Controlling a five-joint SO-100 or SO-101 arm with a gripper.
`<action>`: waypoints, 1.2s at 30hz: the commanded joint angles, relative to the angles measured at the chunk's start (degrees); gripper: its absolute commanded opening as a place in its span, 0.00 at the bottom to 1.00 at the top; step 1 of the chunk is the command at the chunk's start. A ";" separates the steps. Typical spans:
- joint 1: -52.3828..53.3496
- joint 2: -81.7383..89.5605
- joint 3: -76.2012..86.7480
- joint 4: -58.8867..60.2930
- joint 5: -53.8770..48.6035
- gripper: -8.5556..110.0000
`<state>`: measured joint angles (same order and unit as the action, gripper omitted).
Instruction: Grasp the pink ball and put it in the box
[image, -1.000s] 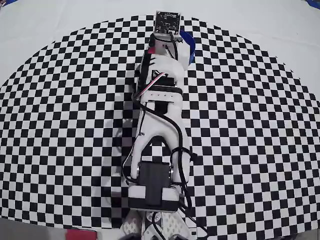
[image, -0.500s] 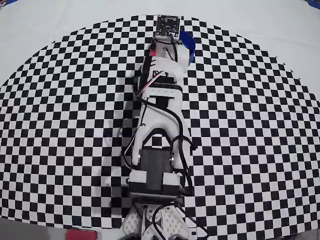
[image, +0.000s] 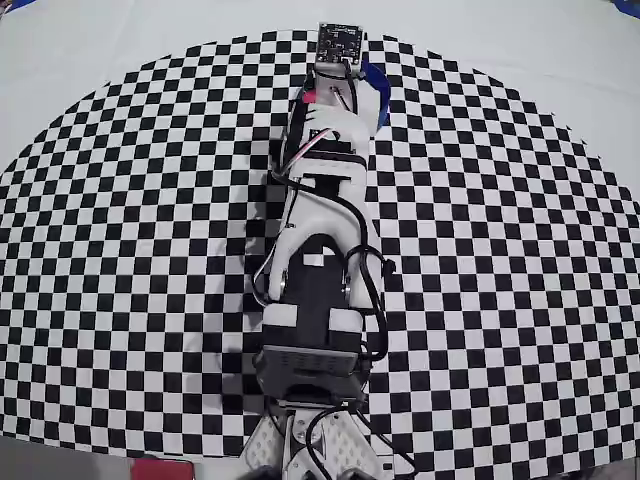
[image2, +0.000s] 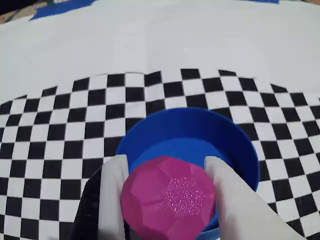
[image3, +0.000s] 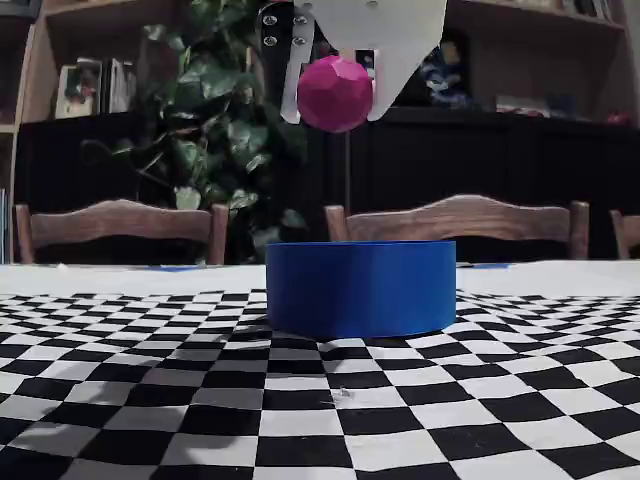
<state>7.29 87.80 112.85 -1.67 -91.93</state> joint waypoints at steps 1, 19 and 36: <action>0.62 -0.44 -3.87 -0.97 -0.44 0.07; 1.93 -10.55 -13.71 -1.05 -0.44 0.07; 1.93 -18.37 -21.53 -1.05 -0.44 0.07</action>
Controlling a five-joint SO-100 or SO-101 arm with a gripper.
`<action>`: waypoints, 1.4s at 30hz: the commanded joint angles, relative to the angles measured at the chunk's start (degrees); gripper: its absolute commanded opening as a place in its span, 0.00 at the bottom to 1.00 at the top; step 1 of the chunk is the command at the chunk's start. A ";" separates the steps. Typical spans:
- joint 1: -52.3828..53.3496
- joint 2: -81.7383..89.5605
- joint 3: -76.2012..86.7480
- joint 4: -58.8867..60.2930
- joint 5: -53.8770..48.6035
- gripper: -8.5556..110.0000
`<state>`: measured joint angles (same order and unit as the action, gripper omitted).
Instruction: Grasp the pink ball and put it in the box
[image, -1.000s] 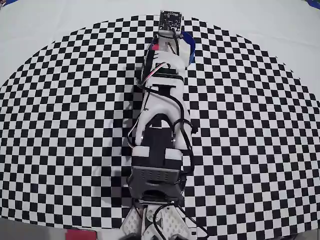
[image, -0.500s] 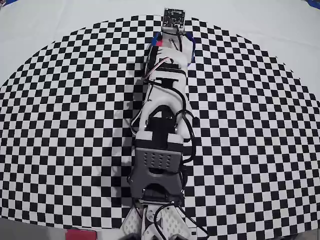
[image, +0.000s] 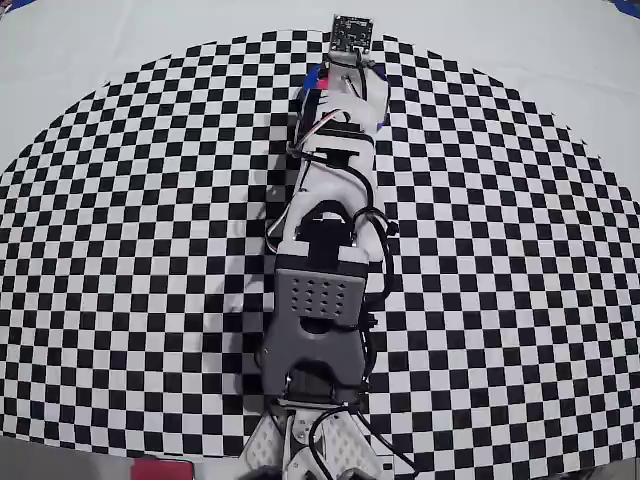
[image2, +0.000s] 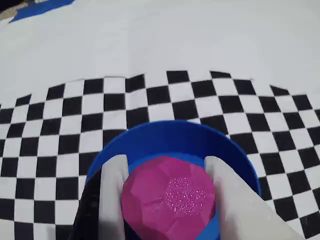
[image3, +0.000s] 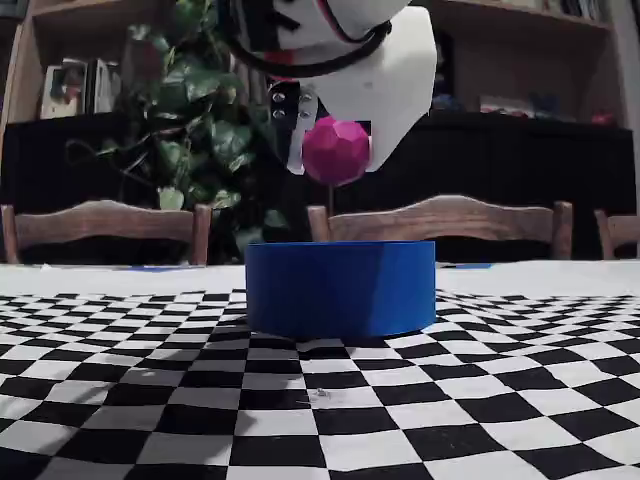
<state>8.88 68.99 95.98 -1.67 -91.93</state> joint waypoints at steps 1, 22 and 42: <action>0.35 0.09 -5.01 -1.05 -0.44 0.07; 0.70 -7.21 -12.92 -1.05 -0.44 0.07; 1.49 -12.04 -18.19 -1.05 -0.53 0.07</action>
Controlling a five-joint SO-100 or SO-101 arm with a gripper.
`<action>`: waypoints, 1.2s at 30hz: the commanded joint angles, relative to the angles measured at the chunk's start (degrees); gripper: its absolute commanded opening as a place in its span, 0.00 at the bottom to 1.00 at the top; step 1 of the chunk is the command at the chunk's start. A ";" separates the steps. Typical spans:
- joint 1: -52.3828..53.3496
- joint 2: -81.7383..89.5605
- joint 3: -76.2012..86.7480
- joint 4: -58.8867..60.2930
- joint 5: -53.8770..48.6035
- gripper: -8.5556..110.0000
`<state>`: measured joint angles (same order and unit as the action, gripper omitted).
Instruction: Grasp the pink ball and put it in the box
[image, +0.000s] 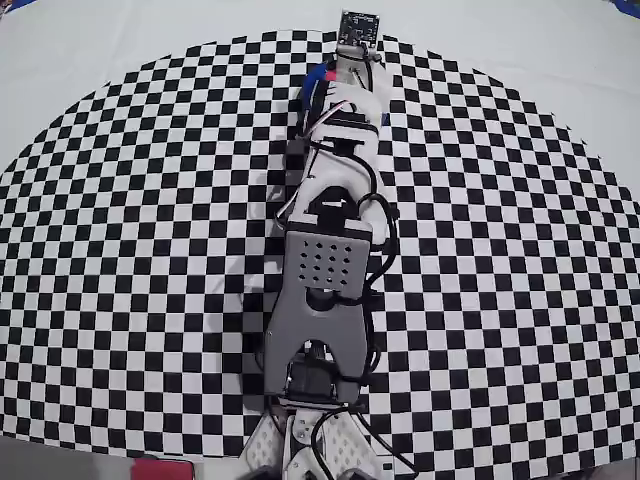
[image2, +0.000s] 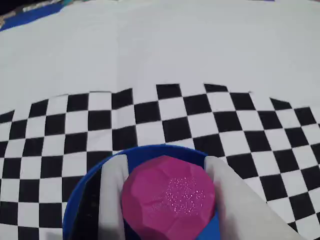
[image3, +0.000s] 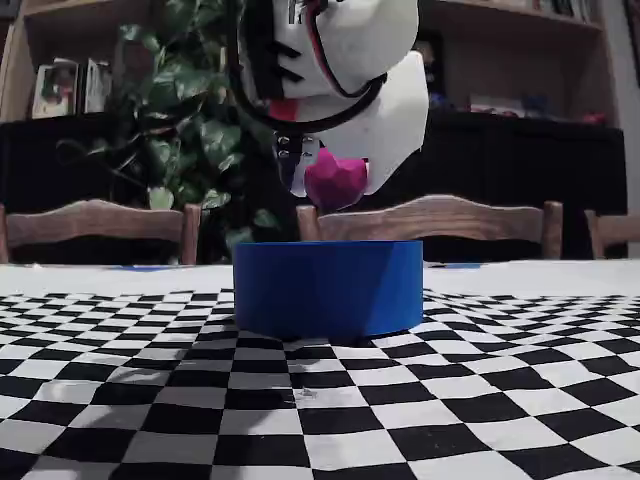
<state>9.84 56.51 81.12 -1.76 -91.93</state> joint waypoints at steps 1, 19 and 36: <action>0.53 0.44 -3.34 -0.97 -0.53 0.07; 0.62 0.18 -3.60 -0.97 -0.53 0.07; 0.18 -0.18 -3.16 -4.31 0.18 0.38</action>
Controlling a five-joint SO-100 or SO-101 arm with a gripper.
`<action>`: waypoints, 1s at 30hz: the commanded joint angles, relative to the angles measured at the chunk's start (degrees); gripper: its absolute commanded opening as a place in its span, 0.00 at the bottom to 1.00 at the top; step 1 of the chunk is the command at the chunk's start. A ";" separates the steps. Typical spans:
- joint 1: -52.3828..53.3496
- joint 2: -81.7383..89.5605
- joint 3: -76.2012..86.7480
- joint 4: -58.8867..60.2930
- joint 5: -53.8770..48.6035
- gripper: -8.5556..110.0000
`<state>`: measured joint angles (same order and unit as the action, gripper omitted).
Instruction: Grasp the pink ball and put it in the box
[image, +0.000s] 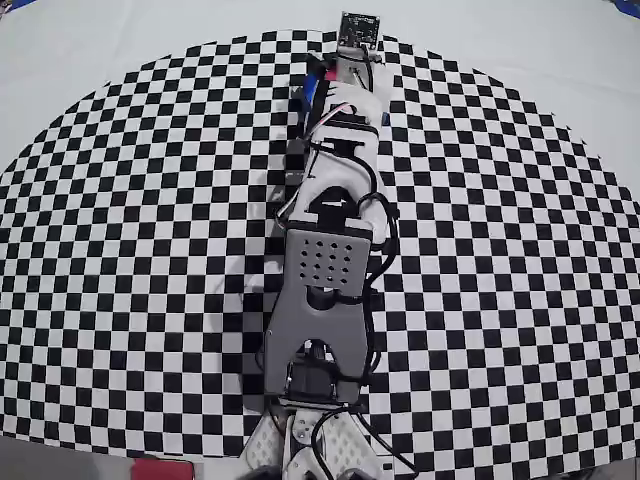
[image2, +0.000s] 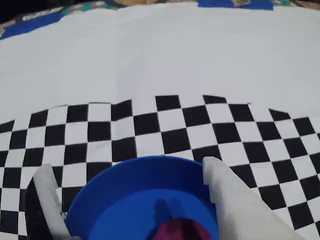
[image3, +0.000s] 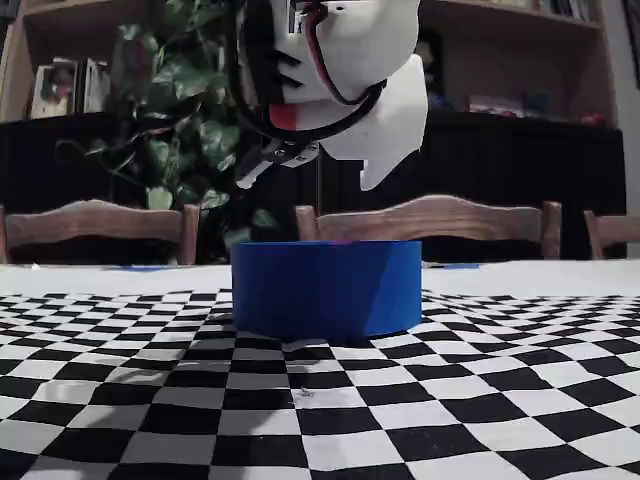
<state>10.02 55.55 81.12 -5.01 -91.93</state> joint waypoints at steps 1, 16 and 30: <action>0.09 0.79 -3.16 -1.05 0.18 0.38; -1.05 17.84 9.84 0.62 24.35 0.38; -7.73 44.65 27.16 11.43 68.29 0.07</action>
<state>2.99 94.39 107.31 2.99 -29.88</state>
